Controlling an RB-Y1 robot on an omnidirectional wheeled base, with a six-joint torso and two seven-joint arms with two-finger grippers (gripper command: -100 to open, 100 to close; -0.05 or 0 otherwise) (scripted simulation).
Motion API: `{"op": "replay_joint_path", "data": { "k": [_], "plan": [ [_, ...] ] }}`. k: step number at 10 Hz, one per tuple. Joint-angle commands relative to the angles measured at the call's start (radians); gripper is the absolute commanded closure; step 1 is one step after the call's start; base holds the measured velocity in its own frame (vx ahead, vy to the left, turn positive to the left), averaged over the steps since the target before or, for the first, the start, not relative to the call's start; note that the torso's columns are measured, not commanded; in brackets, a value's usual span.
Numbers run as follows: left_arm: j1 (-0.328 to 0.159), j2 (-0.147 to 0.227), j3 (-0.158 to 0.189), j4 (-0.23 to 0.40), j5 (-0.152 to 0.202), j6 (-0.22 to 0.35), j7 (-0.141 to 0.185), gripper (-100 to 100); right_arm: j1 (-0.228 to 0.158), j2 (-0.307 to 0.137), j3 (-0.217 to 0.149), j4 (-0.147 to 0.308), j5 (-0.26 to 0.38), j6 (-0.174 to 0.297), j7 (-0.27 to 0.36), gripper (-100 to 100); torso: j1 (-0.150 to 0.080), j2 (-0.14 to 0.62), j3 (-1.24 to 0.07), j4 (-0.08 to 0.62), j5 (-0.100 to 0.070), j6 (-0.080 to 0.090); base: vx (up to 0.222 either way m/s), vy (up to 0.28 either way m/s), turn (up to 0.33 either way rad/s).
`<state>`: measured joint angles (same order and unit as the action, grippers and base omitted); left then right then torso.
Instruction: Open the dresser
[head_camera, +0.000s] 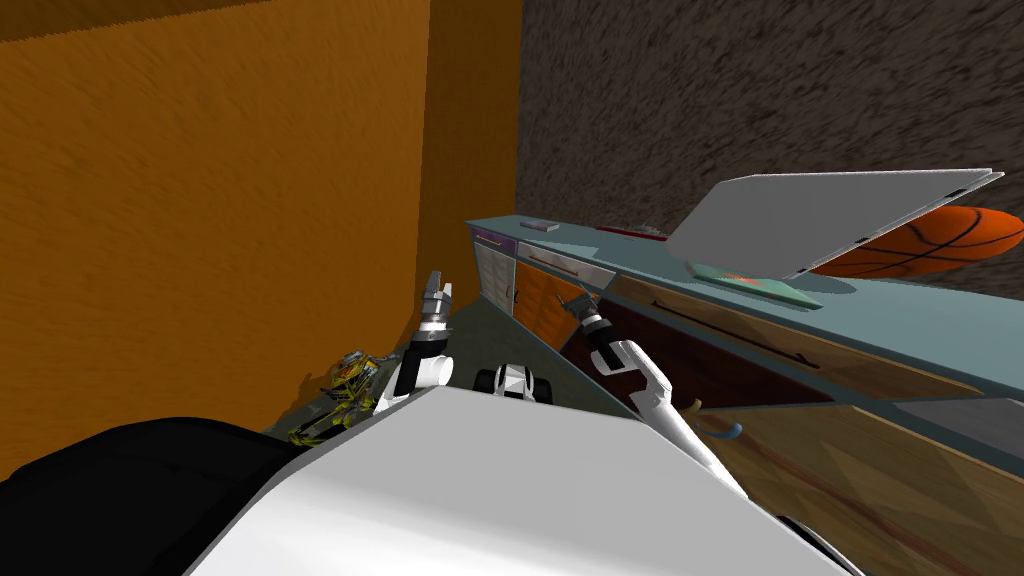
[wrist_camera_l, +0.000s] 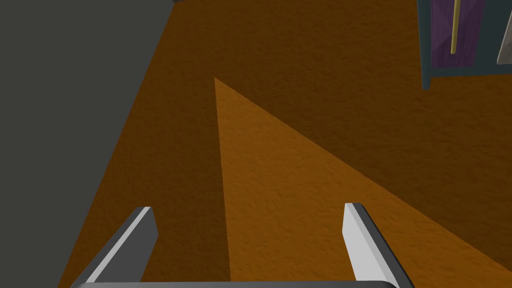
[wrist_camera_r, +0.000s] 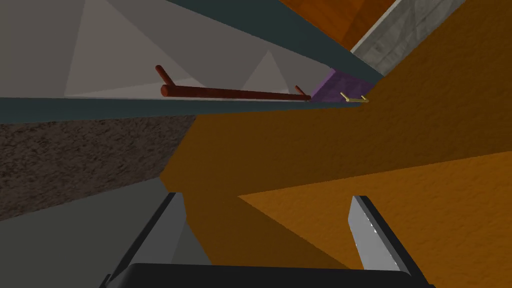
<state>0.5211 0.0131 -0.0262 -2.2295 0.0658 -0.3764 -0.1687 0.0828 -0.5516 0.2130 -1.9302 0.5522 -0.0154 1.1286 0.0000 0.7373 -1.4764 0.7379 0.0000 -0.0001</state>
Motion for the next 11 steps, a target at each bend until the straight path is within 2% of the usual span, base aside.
{"op": "replay_joint_path", "data": {
  "k": [1, 2, 3, 5, 6, 11],
  "plan": [
    [0.000, 0.000, 0.000, 0.000, 0.000, 0.000, 0.000, 0, -0.031, -0.042, 0.007, 0.027, 0.030, 0.039, 0.072, -100, 0.000, 0.001, 0.000, 0.000, 0.000, 0.000, 0.027, 0.001, 0.003],
    [0.000, 0.000, 0.000, 0.000, 0.000, 0.000, 0.000, 0, -0.048, -0.065, 0.012, 0.042, 0.050, 0.060, 0.100, -100, 0.000, 0.001, 0.001, 0.000, 0.000, 0.000, 0.038, 0.000, 0.011],
    [0.000, 0.000, 0.000, 0.000, 0.000, 0.000, 0.000, 0, -0.048, -0.065, 0.012, 0.042, 0.050, 0.060, 0.108, -100, 0.000, 0.001, 0.000, 0.000, 0.000, 0.000, 0.032, 0.001, 0.006],
    [0.000, 0.000, 0.000, 0.000, 0.000, 0.000, 0.000, 0, -0.079, -0.106, 0.021, 0.068, 0.085, 0.099, 0.172, -100, 0.000, 0.001, 0.001, 0.000, 0.000, 0.000, 0.032, 0.006, 0.010],
    [0.000, 0.000, 0.000, 0.000, 0.000, 0.000, 0.000, 0, -0.079, -0.106, 0.021, 0.068, 0.085, 0.099, 0.176, -100, 0.000, 0.000, 0.000, 0.000, 0.000, 0.000, 0.028, 0.004, 0.004],
    [0.000, 0.000, 0.000, 0.000, 0.000, 0.000, 0.000, 0, -0.134, -0.176, 0.038, 0.109, 0.148, 0.167, 0.296, -100, 0.000, 0.000, 0.000, 0.000, 0.000, 0.000, 0.030, 0.003, 0.007]
  ]
}}
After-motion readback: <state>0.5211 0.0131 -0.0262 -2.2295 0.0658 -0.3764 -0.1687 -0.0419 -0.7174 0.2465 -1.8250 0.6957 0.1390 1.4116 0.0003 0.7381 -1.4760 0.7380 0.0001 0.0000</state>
